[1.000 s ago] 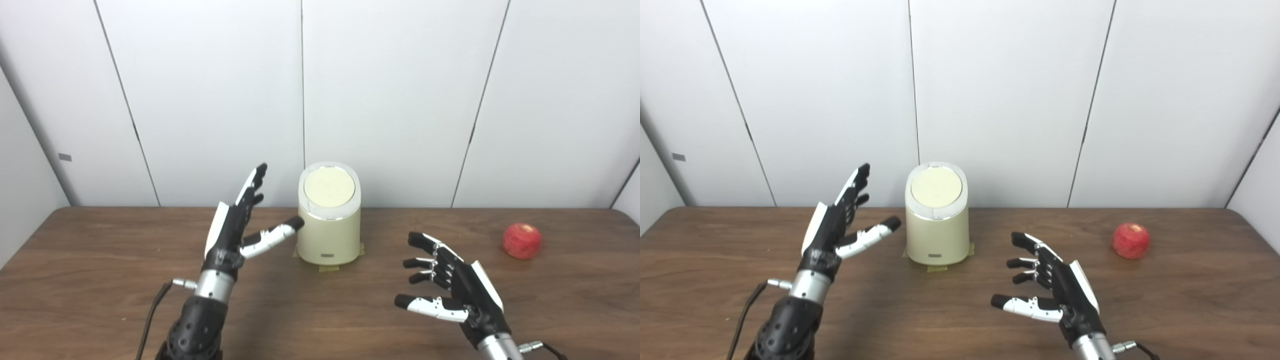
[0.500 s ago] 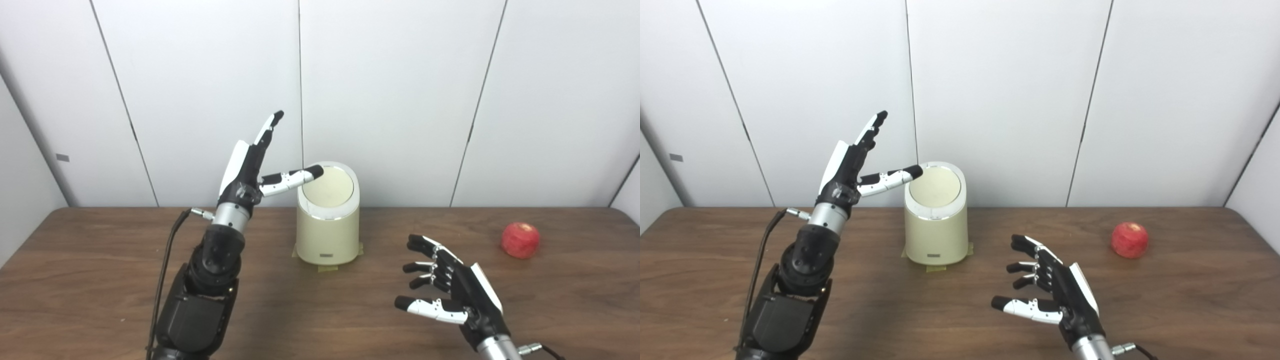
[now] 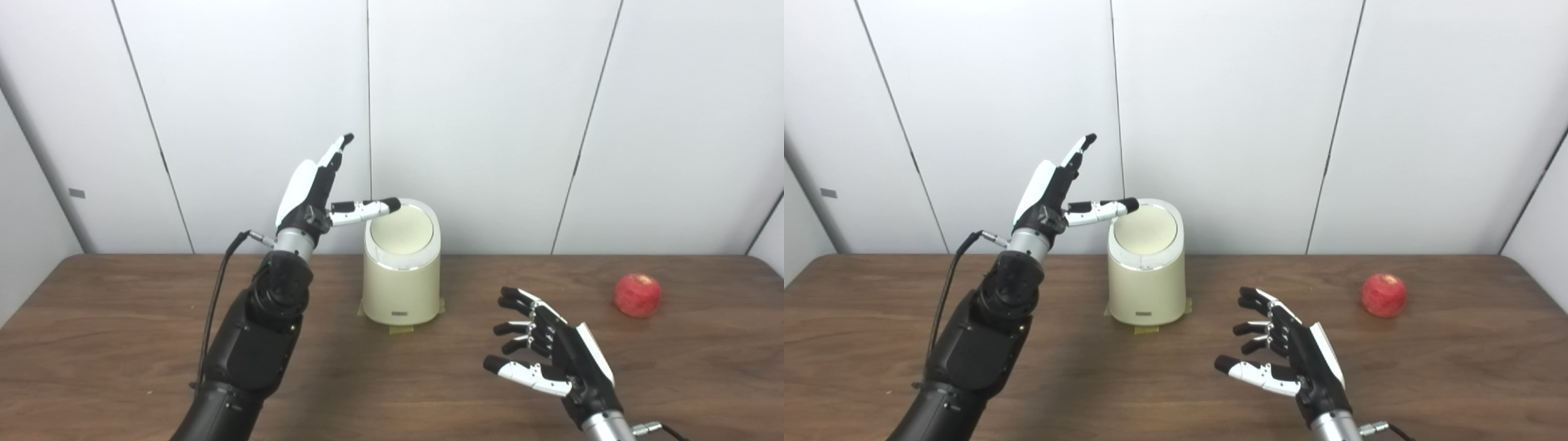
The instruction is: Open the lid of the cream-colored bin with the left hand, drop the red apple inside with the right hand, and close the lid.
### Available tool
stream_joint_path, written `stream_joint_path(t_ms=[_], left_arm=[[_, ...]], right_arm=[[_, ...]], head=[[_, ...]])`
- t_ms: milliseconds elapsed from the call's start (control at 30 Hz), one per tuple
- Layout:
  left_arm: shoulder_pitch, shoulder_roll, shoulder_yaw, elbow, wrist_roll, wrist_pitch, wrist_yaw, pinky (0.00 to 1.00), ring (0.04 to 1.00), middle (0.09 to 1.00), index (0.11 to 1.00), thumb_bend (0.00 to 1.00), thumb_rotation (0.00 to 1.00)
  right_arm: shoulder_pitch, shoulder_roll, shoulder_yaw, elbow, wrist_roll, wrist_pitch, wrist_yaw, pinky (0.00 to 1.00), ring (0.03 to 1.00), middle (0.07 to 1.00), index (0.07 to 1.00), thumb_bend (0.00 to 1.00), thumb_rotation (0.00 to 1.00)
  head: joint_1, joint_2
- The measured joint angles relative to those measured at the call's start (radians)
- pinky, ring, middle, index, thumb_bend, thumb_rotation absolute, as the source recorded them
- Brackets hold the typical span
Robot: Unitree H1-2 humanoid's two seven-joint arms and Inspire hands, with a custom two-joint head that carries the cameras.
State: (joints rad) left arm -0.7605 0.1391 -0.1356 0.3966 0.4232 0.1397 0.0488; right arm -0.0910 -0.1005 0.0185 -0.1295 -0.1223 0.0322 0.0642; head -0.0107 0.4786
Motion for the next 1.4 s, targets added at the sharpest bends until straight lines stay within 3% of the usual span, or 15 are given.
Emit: stream_joint_path(t_ms=[333,833,1000,1067,1200,1300,1400], left_arm=[[-0.016,0.000,-0.020,0.069,0.009,-0.002,0.023,1.00,1.000,1.000,1.000,0.95,0.25],[-0.025,-0.010,-0.087,0.164,0.061,0.007,0.068,1.00,1.000,1.000,1.000,1.00,0.28],[-0.031,-0.020,-0.116,0.197,0.092,0.019,0.096,1.00,1.000,1.000,1.000,0.99,0.32],[-0.035,-0.022,-0.133,0.201,0.117,0.040,0.107,1.00,1.000,1.000,1.000,0.97,0.29],[-0.051,-0.014,-0.212,0.217,0.223,0.089,0.158,1.00,1.000,1.000,1.000,0.89,0.19],[-0.079,0.013,-0.300,0.219,0.331,0.133,0.172,1.00,1.000,1.000,1.000,0.95,0.11],[-0.125,0.056,-0.396,0.203,0.444,0.177,0.148,1.00,1.000,1.000,1.000,1.00,0.11]], right_arm=[[0.000,-0.001,0.000,0.002,-0.007,-0.008,-0.003,0.50,0.637,0.809,0.804,0.66,0.37],[-0.005,-0.001,0.001,0.024,-0.021,-0.027,-0.004,0.49,0.622,0.800,0.799,0.63,0.37],[-0.005,0.003,0.001,0.024,-0.023,-0.027,-0.004,0.48,0.617,0.799,0.796,0.62,0.35],[-0.005,0.005,0.002,0.022,-0.023,-0.027,-0.004,0.48,0.615,0.798,0.795,0.62,0.35],[-0.005,0.006,0.001,0.019,-0.022,-0.027,-0.004,0.48,0.609,0.799,0.792,0.61,0.33],[-0.005,0.006,0.001,0.014,-0.022,-0.027,-0.004,0.48,0.612,0.804,0.794,0.61,0.33],[-0.005,0.005,0.001,0.011,-0.021,-0.028,-0.003,0.47,0.610,0.807,0.793,0.62,0.34]], head=[[-0.002,0.003],[-0.009,-0.002],[-0.011,0.000],[-0.012,0.002],[-0.012,0.006],[-0.009,0.008],[-0.005,0.011]])
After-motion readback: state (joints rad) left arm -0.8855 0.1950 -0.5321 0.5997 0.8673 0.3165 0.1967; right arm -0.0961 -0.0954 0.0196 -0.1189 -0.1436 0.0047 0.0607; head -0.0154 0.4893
